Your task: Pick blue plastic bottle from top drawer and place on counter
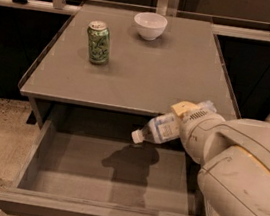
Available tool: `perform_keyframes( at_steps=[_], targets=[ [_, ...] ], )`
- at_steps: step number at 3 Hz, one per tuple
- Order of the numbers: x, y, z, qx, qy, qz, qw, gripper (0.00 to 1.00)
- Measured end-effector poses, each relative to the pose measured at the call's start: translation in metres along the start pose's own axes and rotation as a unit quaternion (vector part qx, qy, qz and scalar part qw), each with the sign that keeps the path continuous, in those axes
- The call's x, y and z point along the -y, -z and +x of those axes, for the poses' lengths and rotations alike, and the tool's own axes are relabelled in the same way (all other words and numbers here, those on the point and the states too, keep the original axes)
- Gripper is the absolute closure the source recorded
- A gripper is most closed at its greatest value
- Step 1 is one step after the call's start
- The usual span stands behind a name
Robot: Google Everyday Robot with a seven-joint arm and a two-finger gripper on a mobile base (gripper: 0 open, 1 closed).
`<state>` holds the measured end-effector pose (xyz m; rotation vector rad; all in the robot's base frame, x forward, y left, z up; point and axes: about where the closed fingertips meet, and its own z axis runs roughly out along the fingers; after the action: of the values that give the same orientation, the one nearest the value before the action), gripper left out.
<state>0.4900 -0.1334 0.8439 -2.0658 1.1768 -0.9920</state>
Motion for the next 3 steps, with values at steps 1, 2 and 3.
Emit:
perform_keyframes(
  at_steps=[1,2,3],
  targets=[
    [0.036,0.013,0.038,-0.017,-0.004,0.054,0.9984,1.00],
    [0.036,0.013,0.037,-0.017,-0.004,0.054,0.9984,1.00],
    [0.049,0.010,0.048,-0.014,0.004,0.064,0.9979,1.00]
  ],
)
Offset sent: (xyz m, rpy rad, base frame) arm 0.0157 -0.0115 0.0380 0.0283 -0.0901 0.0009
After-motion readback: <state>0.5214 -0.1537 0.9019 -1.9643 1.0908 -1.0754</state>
